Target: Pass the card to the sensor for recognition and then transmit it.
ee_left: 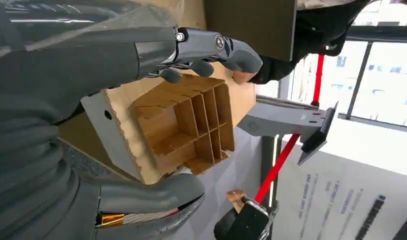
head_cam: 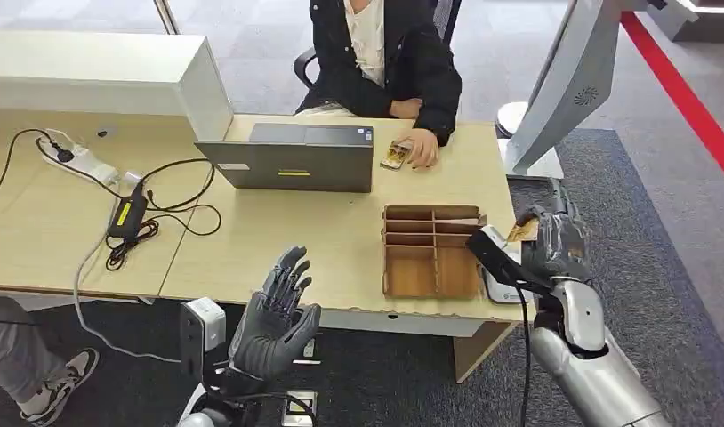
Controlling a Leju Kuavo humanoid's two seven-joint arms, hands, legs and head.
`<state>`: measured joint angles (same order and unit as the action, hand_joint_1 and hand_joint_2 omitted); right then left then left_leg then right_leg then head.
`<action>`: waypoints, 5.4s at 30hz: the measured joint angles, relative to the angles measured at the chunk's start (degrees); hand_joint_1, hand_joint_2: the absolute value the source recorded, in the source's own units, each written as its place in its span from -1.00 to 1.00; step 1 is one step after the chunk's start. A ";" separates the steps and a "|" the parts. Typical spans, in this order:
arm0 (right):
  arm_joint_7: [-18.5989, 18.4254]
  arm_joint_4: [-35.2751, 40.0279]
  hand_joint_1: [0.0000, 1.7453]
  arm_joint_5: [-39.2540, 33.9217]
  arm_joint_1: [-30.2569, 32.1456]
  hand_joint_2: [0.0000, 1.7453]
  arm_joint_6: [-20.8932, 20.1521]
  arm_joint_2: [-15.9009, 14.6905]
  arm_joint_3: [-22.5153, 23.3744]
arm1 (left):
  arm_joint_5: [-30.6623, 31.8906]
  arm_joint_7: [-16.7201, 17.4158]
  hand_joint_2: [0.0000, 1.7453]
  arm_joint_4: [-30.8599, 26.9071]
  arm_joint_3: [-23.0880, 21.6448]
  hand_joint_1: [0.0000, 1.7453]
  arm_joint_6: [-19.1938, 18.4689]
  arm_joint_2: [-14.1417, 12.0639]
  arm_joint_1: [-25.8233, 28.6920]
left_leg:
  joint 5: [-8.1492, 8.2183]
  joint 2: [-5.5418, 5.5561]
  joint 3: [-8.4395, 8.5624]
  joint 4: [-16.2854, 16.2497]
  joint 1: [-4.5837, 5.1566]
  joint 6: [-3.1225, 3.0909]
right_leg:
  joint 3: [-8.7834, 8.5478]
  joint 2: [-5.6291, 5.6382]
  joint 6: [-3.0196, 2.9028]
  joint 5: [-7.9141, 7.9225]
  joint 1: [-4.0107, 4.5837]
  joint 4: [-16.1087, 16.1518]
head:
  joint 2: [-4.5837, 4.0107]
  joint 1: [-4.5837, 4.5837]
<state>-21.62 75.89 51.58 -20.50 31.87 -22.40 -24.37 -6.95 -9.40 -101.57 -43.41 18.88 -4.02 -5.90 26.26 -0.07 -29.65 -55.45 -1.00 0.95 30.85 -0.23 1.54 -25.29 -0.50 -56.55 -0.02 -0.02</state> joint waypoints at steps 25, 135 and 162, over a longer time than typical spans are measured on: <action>3.89 -6.12 1.00 -4.94 0.28 1.00 -1.97 1.22 -1.84 | -0.85 -0.17 1.00 0.09 -0.09 -1.00 0.26 0.15 -0.29 | 0.00 0.02 -0.04 0.02 0.00 0.00 | 0.00 0.00 0.00 0.00 0.00 -0.01 | 0.00 0.02; 2.84 -8.26 1.00 -3.39 -1.63 1.00 -4.85 1.68 -0.90 | -2.01 -1.95 1.00 1.66 -1.49 -1.00 3.50 0.37 0.52 | -0.01 0.03 -0.03 0.01 0.01 0.00 | -0.01 0.00 0.01 0.01 -0.01 -0.01 | 0.00 0.00; 13.14 1.90 1.00 -17.11 -0.41 1.00 5.94 5.36 -0.26 | -0.90 -1.75 1.00 2.56 -1.53 -1.00 1.31 1.07 0.37 | -0.01 0.01 -0.05 0.01 0.01 -0.01 | -0.04 0.00 0.02 0.02 -0.01 -0.02 | 0.00 0.00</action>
<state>-8.48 77.79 34.47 -20.91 37.81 -17.05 -24.63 -7.85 -11.15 -99.01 -44.94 20.19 -2.95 -5.52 26.25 -0.06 -29.69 -55.44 -0.99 0.94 30.81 -0.23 1.56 -25.27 -0.51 -56.57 -0.02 -0.02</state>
